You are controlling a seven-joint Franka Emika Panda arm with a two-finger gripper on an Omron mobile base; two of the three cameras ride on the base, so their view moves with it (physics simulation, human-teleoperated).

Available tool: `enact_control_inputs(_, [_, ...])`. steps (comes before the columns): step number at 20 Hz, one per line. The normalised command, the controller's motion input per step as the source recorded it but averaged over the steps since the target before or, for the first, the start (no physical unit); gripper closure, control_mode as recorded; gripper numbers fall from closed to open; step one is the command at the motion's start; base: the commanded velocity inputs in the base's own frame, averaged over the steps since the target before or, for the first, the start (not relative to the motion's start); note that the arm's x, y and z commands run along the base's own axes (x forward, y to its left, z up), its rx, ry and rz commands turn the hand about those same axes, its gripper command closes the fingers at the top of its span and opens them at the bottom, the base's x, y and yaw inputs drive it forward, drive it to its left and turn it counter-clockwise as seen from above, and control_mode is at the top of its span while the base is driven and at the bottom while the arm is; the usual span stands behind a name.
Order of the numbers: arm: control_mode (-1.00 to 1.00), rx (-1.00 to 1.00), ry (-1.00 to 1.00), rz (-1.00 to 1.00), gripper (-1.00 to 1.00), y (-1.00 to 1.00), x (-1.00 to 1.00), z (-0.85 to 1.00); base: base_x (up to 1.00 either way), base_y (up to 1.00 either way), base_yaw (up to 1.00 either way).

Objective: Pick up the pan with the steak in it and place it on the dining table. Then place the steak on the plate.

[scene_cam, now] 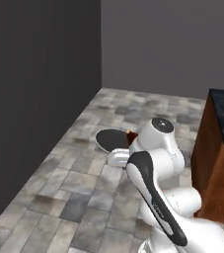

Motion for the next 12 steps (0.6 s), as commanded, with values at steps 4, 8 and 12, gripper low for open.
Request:
enact_control_inputs(4, [1.00, 0.00, 0.00, 0.00, 1.00, 0.00, 0.00, 0.00, 0.10, 1.00, -0.12])
enact_control_inputs(8, [1.00, 0.00, 0.00, 0.00, 1.00, 0.00, 0.00, 0.00, 0.07, 0.76, -0.19])
enact_control_inputs(12, [1.00, 0.00, 0.00, 0.00, 1.00, 0.00, 0.00, 0.00, 0.06, 0.29, -0.36])
